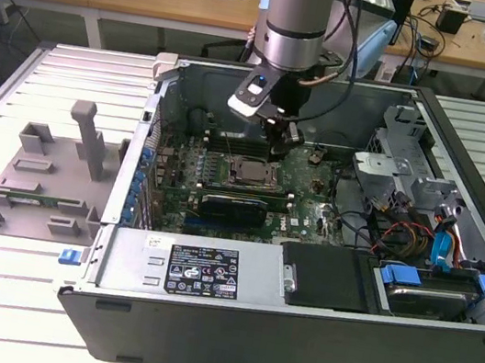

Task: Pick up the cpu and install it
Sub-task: 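Close the cpu cover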

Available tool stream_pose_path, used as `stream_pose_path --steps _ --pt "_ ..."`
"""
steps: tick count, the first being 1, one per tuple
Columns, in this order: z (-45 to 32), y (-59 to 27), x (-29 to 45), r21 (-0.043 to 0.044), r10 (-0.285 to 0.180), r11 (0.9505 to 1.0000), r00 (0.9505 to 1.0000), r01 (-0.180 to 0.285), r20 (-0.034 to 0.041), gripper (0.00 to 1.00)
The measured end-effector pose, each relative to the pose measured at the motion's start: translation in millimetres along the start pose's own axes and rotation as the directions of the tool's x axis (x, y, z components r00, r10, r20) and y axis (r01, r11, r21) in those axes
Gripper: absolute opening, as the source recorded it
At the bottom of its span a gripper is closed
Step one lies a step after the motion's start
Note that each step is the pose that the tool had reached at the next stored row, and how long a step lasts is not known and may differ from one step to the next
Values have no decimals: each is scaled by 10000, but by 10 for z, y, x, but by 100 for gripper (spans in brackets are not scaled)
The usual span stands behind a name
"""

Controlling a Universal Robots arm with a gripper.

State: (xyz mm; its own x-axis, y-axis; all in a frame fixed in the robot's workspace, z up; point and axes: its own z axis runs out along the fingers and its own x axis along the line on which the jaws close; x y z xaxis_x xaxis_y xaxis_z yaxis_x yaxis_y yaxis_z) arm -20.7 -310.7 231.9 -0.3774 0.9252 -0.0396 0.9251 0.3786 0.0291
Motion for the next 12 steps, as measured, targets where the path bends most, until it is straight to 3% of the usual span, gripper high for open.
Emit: stream_pose_path --steps 3,5,8,9,10,12 --pt "3 0 0 -27 -680 9977 9977 680 -17 11" --pt "4 0 0 -53 -1318 9913 9913 1318 -31 11" --pt "7 0 0 -104 -2430 9700 9700 2430 -55 11" --pt "8 0 0 -117 -2735 9618 9619 2734 -60 11" --pt "9 0 0 -136 -3105 9505 9506 3104 -67 11" --pt "10 0 0 -153 -3460 9382 9382 3458 -72 11"
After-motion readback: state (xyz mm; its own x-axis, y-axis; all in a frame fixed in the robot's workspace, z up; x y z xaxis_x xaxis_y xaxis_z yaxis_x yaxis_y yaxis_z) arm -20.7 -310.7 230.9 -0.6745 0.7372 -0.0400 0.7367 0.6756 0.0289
